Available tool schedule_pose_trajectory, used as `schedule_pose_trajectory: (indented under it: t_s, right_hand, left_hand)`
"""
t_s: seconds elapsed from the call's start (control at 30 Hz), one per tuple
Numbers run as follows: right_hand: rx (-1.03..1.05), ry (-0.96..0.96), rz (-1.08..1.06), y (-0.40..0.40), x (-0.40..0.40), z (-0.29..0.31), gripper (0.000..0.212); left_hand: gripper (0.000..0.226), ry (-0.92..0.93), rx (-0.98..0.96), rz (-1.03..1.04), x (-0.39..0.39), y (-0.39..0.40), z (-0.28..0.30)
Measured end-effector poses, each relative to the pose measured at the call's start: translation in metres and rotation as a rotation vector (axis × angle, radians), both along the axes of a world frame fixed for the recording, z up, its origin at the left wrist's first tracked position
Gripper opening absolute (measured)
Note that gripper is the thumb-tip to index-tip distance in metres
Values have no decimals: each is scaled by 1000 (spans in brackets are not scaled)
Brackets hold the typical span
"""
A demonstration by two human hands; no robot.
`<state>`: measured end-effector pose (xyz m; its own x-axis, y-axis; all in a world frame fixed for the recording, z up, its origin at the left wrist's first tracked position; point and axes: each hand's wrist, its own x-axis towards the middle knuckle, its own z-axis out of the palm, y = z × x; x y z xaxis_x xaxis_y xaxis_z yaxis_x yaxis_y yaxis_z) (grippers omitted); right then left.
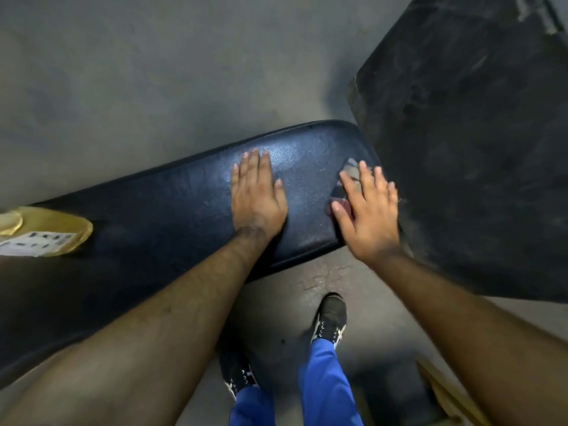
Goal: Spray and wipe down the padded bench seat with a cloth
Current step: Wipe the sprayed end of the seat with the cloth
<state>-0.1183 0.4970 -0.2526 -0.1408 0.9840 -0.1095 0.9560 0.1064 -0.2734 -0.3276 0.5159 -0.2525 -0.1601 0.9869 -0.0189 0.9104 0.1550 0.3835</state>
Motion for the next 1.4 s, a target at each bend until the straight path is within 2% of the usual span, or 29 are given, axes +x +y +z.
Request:
schedule_pose_trajectory:
  t_s: [0.03, 0.07, 0.17, 0.2, 0.23, 0.33, 0.37, 0.4, 0.47, 0.5, 0.53, 0.57, 0.67, 0.7, 0.73, 0.83, 0.87, 0.9, 0.97, 1.0, 1.03, 1.1, 1.17, 1.2, 1.3, 1.33, 1.4]
  right_hand:
    - [-2, -14, -88, -9, -20, 1, 62]
    - [23, -18, -17, -25, -40, 0, 62]
    - [58, -19, 659, -53, -45, 1, 57]
    - [70, -25, 740, -40, -35, -1, 56]
    - [74, -37, 683, -23, -30, -1, 56]
    - [23, -48, 27, 10, -53, -2, 58]
    - [18, -48, -33, 5, -70, -1, 60]
    - [12, -31, 56, -3, -86, 1, 61]
    - [-27, 23, 474, -15, -92, 6, 60]
    - [-35, 14, 663, -4, -82, 8, 59]
    - [-8, -8, 751, 16, -73, 7, 58]
    - [10, -34, 706, 37, -72, 7, 58]
    - [-24, -100, 108, 83, -108, 5, 63]
    - [-42, -90, 76, 82, -130, 8, 64]
    - [-59, -55, 188, 76, -149, 11, 64]
    - [-72, -45, 793, 76, -153, 13, 60]
    - [-42, -52, 839, 95, -147, 10, 60]
    - [-36, -62, 749, 115, -144, 9, 60]
    - [-97, -63, 356, 137, -148, 10, 65]
    - [-104, -77, 256, 128, -155, 10, 65]
    - [-79, -72, 295, 109, -163, 12, 64]
    - [-56, -12, 599, 61, -163, 17, 61]
    - [-67, -34, 860, 52, -135, 16, 59]
    - [-36, -39, 857, 64, -127, 12, 59]
    - [-66, -29, 362, 73, -126, 11, 63]
    - [-55, -24, 279, 54, -136, 12, 65]
    - [-64, 40, 412, 1, -147, 18, 64]
  left_hand:
    - [57, -15, 13, -23, -5, -9, 4]
    - [55, -16, 34, -43, -11, -21, 8]
    - [49, 69, 76, -47, -45, -49, 15]
    - [50, 114, 55, -9, -60, -55, 13]
    - [53, 151, 20, 35, -74, -59, 10]
    - [66, 237, -68, 43, -95, -65, 0]
    - [67, 254, -65, 20, -95, -66, -2]
    - [66, 264, -56, 14, -95, -67, -3]
    - [66, 268, -36, 24, -95, -67, -4]
    - [65, 264, -33, 29, -94, -67, -4]
    - [65, 262, -35, 31, -95, -67, -4]
    - [66, 265, -41, 31, -95, -67, -4]
    - [68, 281, -87, 24, -94, -65, -4]
    - [68, 281, -90, 21, -94, -65, -3]
    - [68, 281, -89, 23, -94, -65, -2]
    - [67, 277, -69, 32, -95, -66, -4]
    - [67, 274, -54, 36, -95, -66, -6]
    - [66, 271, -38, 39, -96, -66, -9]
    - [65, 262, -20, 46, -96, -67, -10]
    - [64, 250, -17, 44, -96, -67, -10]
    - [63, 239, -13, 45, -96, -67, -9]
    - [63, 221, -15, 50, -97, -67, -7]
    - [62, 208, -15, 53, -97, -67, -7]
    - [61, 205, -4, 55, -98, -68, -8]
    - [60, 184, 17, 51, -97, -68, -12]
    - [60, 177, 25, 48, -98, -68, -11]
    - [59, 156, 34, 48, -99, -69, -9]
